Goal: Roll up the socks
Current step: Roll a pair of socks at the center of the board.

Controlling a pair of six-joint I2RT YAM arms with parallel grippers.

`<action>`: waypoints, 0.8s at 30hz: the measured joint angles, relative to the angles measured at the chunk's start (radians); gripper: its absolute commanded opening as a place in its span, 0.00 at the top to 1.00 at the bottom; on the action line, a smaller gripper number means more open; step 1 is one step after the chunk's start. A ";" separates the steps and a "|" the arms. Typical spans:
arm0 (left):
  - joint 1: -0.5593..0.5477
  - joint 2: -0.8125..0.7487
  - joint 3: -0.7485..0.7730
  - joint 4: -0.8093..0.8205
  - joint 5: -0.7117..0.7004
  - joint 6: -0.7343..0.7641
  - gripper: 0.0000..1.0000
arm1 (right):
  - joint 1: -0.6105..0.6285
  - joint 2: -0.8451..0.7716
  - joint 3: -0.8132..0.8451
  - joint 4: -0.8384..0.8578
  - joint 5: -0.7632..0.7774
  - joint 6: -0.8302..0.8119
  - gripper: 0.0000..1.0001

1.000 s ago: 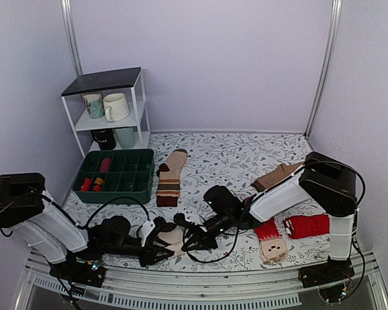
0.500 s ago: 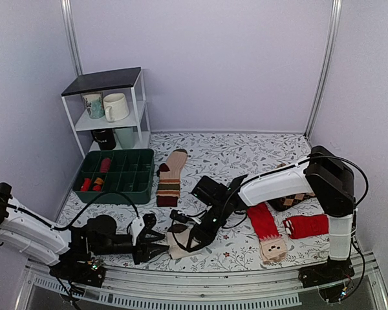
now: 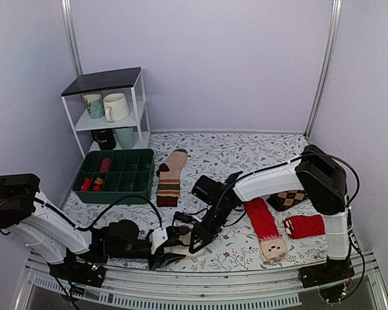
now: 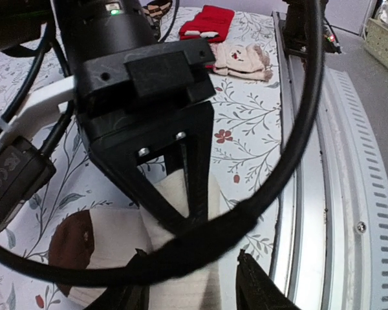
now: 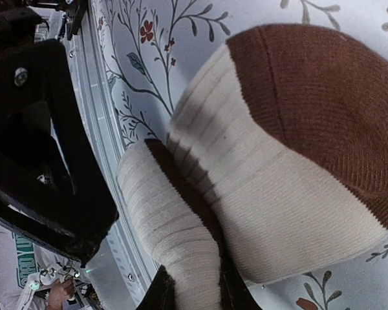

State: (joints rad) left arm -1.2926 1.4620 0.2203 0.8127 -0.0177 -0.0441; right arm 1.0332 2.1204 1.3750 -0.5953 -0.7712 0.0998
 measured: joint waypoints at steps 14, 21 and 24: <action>-0.027 0.103 0.034 -0.005 -0.045 0.011 0.52 | -0.021 0.016 -0.010 0.020 -0.056 0.024 0.86; -0.029 0.161 0.054 0.013 -0.080 0.005 0.52 | -0.026 0.017 -0.013 0.027 -0.063 0.038 0.86; -0.031 0.161 0.053 0.013 -0.095 -0.014 0.52 | -0.026 0.018 -0.014 0.029 -0.067 0.039 0.86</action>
State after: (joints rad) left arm -1.3239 1.6226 0.2729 0.8261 -0.1123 -0.0582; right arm 1.0073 2.1387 1.3605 -0.5667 -0.8383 0.1390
